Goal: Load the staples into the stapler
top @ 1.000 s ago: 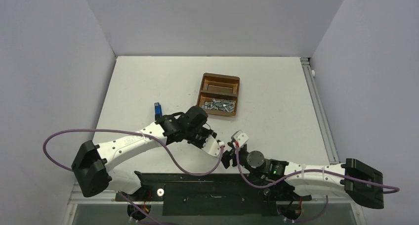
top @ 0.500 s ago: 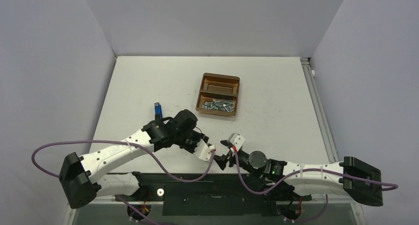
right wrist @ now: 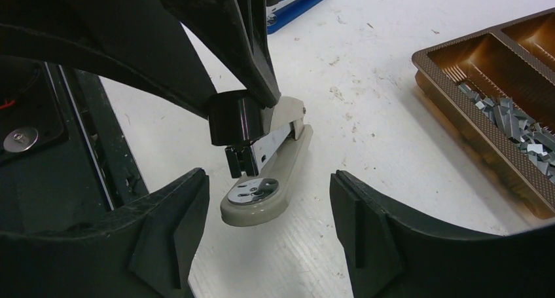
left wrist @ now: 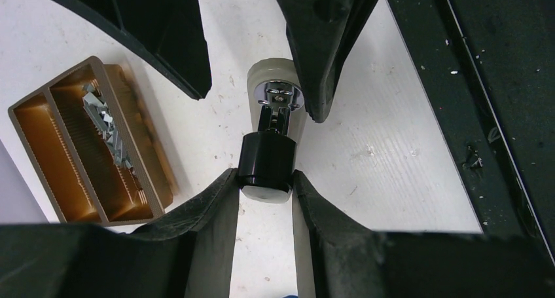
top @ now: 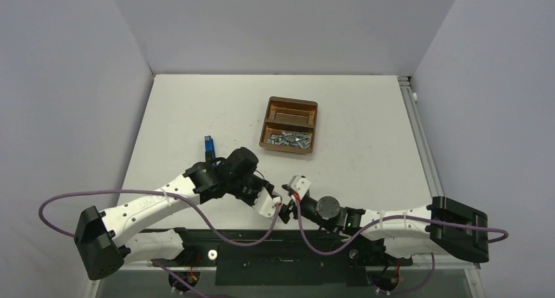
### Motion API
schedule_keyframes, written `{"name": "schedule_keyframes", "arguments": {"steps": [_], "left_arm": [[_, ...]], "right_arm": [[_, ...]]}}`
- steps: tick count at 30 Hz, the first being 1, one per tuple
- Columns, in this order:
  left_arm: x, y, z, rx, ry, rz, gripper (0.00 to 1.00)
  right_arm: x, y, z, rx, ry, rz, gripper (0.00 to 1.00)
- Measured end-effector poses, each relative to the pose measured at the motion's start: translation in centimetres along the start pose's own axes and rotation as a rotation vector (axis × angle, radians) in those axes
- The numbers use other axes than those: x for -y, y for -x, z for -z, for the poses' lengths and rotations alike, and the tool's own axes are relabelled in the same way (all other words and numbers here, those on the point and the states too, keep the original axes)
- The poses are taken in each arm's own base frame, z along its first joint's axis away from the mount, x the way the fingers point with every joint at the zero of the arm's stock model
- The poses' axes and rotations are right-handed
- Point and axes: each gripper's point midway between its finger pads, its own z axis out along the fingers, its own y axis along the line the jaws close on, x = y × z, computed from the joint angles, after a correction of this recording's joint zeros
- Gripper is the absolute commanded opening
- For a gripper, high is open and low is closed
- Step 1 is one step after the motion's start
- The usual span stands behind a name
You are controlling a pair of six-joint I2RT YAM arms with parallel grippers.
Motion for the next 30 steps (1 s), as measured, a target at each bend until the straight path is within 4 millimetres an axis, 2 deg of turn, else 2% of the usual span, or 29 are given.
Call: {"name": "schedule_keyframes", "arguments": {"steps": [4, 10, 15, 17, 22, 30], "left_arm": [[0.3, 0.0, -0.1, 0.0, -0.009, -0.005, 0.0], [0.2, 0.1, -0.1, 0.002, -0.006, -0.007, 0.0], [0.2, 0.1, 0.2, 0.004, 0.006, 0.005, 0.0], [0.2, 0.1, 0.5, 0.002, 0.017, 0.007, 0.0], [-0.3, -0.5, 1.4, 0.007, 0.049, 0.04, 0.0], [-1.5, -3.9, 2.8, -0.02, 0.104, 0.173, 0.0]], "right_arm": [[-0.2, -0.2, -0.5, -0.005, 0.007, 0.005, 0.61], [-0.4, -1.0, -0.9, -0.024, 0.008, 0.003, 0.38], [-0.4, -1.0, -1.0, -0.005, -0.001, -0.019, 0.25], [-0.3, -1.2, -1.0, -0.003, -0.005, -0.025, 0.21], [0.4, -3.7, 0.0, -0.058, -0.039, -0.026, 0.14], [0.7, -6.2, 1.6, -0.109, -0.079, -0.05, 0.09]]}}
